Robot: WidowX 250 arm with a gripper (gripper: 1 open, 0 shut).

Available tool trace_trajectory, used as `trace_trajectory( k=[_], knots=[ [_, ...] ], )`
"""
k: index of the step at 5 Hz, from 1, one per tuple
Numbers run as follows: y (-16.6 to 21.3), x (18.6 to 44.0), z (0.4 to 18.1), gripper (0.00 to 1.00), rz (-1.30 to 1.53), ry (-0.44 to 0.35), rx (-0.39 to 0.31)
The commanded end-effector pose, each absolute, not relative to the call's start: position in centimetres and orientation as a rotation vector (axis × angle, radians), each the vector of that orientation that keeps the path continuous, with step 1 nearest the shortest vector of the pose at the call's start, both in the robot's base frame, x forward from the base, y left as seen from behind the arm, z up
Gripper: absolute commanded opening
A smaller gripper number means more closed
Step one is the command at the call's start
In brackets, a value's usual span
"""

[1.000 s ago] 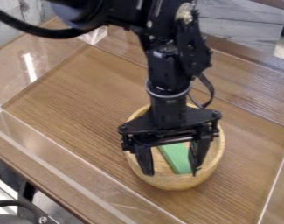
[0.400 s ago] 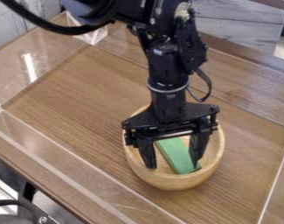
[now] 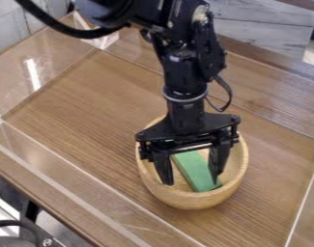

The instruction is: Remove the green block from inside the brown bowl and put it on the table

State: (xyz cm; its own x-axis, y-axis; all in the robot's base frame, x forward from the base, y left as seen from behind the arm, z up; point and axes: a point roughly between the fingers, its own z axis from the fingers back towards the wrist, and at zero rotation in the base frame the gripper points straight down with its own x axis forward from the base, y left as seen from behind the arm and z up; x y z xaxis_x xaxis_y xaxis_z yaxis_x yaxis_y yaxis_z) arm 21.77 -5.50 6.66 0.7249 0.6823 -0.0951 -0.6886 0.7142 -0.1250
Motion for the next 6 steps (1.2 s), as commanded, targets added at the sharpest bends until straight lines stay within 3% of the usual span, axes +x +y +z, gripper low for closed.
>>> trace_trajectory(
  k=[1,6],
  knots=[
    [-5.5,23.2,7.6,1.00,0.760,0.002,-0.187],
    [-5.1,24.2,6.4,1.00,0.758,0.005,-0.200]
  ],
)
